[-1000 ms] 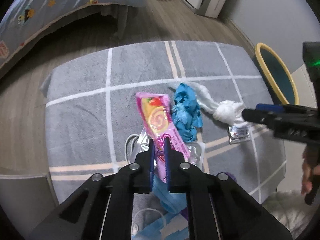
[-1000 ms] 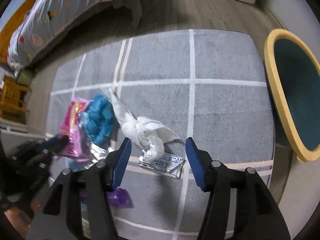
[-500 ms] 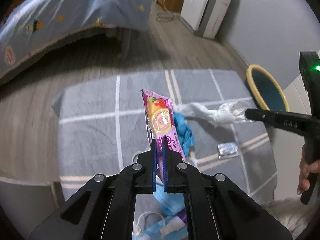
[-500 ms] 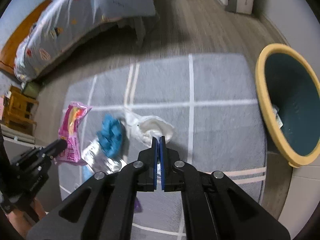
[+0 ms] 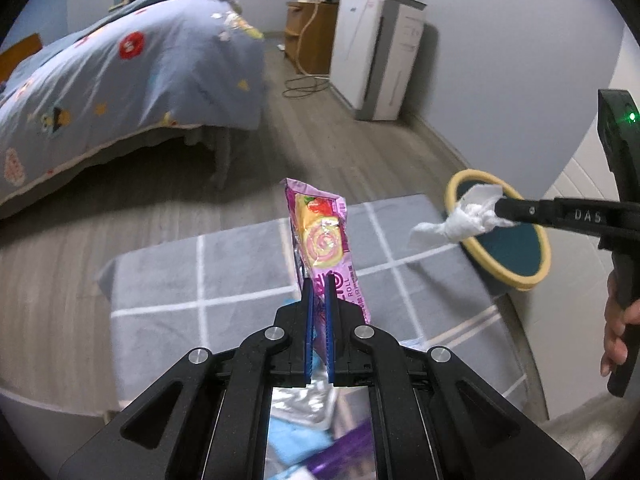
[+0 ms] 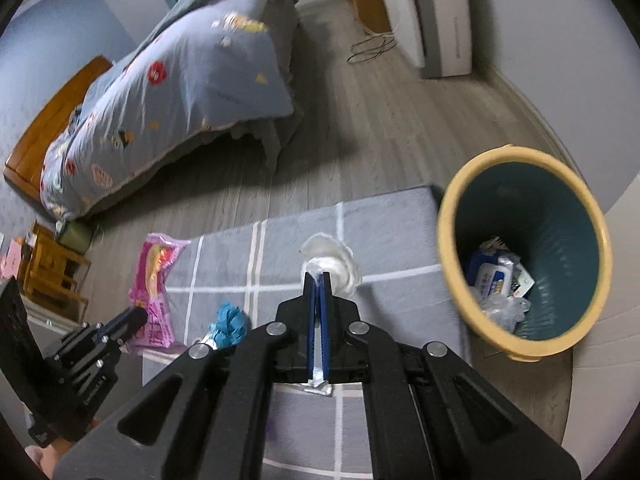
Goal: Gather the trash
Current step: 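Carry the pink wrapper and white tissue over the bin with both tools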
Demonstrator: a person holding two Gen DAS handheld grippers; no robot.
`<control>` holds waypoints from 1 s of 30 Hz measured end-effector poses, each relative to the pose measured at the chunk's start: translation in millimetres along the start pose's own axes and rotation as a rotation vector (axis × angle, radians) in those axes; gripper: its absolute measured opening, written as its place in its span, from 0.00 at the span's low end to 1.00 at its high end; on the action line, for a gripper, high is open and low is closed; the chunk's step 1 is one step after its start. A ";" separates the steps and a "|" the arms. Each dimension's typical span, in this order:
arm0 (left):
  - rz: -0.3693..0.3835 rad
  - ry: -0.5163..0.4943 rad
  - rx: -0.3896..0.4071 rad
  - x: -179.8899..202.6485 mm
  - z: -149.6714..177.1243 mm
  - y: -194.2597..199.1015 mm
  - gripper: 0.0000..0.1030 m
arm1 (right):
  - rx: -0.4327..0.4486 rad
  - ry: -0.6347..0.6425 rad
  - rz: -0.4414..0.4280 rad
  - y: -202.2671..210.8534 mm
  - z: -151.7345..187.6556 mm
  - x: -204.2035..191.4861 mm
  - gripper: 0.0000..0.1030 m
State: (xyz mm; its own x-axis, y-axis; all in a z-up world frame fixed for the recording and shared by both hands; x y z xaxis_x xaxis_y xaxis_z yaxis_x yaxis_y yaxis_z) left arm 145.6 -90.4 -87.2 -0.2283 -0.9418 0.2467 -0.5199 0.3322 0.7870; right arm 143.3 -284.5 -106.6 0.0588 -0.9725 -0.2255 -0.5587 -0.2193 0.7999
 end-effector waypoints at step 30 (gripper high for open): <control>0.121 -0.290 -0.160 203.1 27.0 -82.3 0.06 | 0.093 -0.175 0.120 82.0 6.7 180.1 0.02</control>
State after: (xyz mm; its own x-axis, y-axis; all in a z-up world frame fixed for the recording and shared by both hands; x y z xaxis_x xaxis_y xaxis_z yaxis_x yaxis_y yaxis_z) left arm 119.8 -307.6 -117.2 -0.5167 -0.8347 0.1907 -0.3442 0.4064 0.8464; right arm 102.6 -477.1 -85.4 -0.1522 -0.9609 -0.2314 -0.6273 -0.0870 0.7739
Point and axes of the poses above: each gripper's, at about its wrist camera, not at the fingertips, and y roughly against the way its jaws point, x to its right, z to its underside, the point moved 7 cm from there along -y, roughly the way its jaws point, and after that the axes turned 14 degrees about y, right-handed, at the moved point
